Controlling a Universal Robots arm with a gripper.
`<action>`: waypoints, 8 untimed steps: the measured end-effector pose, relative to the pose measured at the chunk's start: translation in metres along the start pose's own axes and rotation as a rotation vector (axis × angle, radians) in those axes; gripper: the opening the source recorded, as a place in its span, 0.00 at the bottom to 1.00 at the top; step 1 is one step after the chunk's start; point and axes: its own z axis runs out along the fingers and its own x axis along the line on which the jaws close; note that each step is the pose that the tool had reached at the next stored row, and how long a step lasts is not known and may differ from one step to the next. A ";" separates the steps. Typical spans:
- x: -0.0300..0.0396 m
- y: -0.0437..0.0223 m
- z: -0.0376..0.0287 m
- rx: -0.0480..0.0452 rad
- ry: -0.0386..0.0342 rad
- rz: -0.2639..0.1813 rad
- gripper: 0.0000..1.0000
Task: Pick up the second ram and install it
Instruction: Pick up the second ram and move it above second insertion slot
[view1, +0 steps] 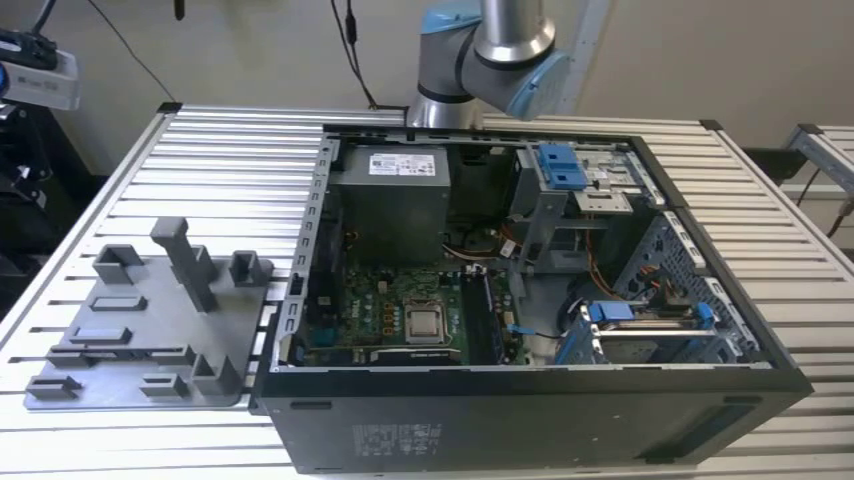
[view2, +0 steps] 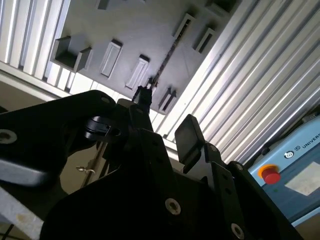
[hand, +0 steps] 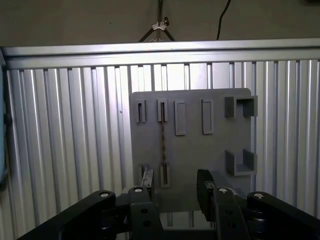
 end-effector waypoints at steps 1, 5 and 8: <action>0.0000 0.0000 0.0003 0.0000 0.0000 0.000 0.48; 0.0002 0.0000 0.0026 -0.0027 -0.0026 0.000 0.48; 0.0003 -0.0001 0.0051 -0.0035 -0.0094 0.000 0.48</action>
